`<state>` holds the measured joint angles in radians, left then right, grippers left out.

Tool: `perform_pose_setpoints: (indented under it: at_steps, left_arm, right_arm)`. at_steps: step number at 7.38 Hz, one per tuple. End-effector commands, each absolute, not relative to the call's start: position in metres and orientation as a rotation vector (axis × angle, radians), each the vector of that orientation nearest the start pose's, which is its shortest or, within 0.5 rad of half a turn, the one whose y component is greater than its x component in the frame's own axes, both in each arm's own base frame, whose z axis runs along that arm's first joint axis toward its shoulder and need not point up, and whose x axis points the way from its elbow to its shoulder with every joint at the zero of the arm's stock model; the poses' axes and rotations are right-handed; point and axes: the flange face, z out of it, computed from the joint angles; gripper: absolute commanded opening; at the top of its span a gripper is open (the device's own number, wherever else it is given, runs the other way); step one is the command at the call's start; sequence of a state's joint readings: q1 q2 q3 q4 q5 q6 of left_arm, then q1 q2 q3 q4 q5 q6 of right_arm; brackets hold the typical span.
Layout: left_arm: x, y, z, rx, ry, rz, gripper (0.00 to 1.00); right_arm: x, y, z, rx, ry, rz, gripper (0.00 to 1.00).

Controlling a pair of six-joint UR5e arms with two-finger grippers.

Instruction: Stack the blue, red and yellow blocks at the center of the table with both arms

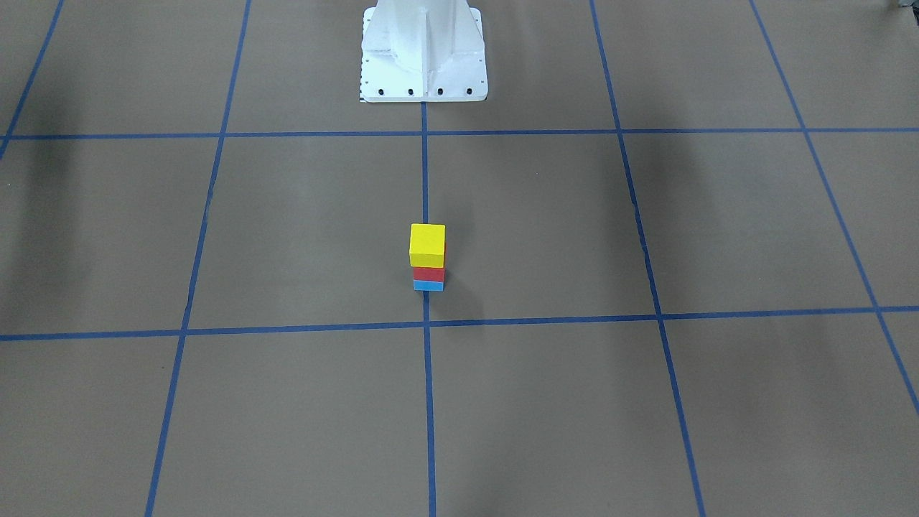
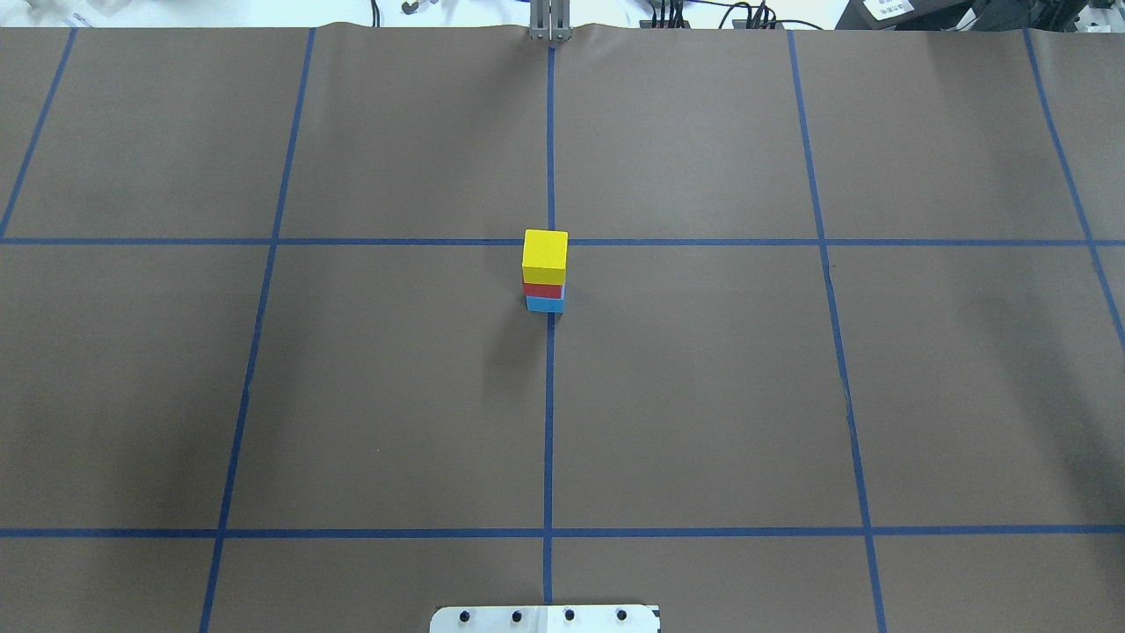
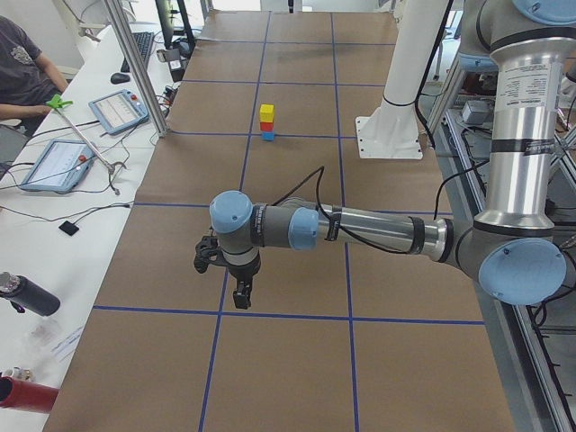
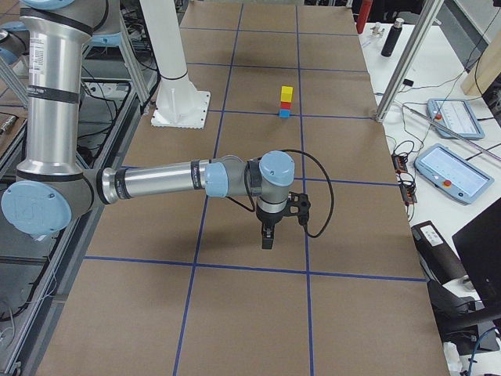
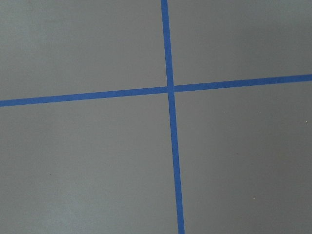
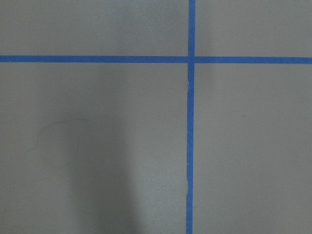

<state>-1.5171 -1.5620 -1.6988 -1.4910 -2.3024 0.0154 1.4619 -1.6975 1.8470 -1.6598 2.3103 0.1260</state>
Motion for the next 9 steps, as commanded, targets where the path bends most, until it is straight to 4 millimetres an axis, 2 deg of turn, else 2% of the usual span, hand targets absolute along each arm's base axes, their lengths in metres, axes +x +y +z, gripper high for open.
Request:
perform_pose_setpoints:
  at_steps: [1,9]
  left_arm:
    - [-0.0409,-0.4821,0.6221,0.005,0.732,0.073,1.0]
    - [-0.041,-0.4809,0.6162,0.02,0.732,0.076,1.0]
  right_arm:
    - [0.0182,-0.4416,0.5949,-0.034,-0.742,-0.004,1.0]
    - [0.0179,-0.4417,0.5945,-0.033,-0.745,-0.005,1.0]
